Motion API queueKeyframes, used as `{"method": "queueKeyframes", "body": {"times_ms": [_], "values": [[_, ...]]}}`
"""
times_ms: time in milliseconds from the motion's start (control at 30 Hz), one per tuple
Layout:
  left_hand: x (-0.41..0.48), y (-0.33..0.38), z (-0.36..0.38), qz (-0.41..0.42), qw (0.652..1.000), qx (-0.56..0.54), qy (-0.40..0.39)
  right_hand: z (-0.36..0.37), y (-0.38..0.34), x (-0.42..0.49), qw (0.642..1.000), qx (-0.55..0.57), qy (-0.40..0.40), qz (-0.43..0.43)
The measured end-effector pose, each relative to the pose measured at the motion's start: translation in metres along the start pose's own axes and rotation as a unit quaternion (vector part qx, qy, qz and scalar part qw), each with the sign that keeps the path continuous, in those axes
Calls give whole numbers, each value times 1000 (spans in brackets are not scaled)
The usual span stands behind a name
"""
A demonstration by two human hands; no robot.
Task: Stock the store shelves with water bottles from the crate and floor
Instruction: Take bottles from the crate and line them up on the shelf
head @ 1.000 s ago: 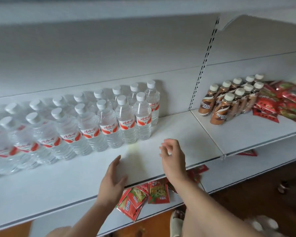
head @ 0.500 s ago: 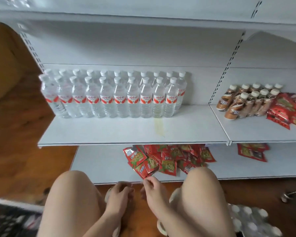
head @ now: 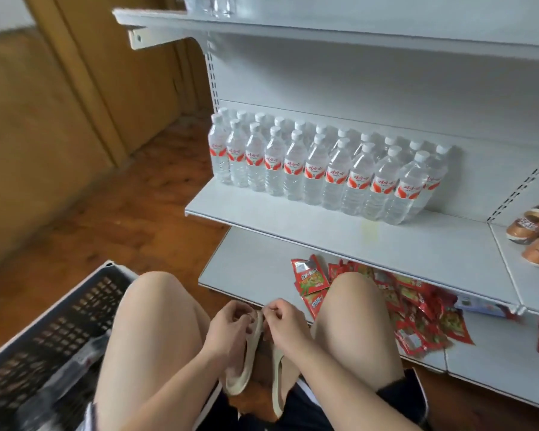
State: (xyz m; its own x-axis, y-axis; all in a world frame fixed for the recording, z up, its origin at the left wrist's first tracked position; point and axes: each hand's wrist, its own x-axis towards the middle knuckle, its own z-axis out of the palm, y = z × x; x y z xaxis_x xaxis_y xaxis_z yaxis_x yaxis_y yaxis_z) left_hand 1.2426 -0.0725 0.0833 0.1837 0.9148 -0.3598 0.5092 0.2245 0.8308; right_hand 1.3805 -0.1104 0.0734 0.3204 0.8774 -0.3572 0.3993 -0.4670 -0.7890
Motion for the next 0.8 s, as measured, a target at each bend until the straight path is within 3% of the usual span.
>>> {"method": "queueKeyframes", "body": {"times_ms": [367,633,800], "values": [[-57,-41,-84,-66,980,-28,186,88,-62,-5,974,-69,-178,-125],[-114,-86,-128,-131,927,-109,333,135,-96,-45,924,-103,-316,-188],[-124,-96,-132,-145,902,-170,370,144,-101,-45,900,-130,-366,-201]]}}
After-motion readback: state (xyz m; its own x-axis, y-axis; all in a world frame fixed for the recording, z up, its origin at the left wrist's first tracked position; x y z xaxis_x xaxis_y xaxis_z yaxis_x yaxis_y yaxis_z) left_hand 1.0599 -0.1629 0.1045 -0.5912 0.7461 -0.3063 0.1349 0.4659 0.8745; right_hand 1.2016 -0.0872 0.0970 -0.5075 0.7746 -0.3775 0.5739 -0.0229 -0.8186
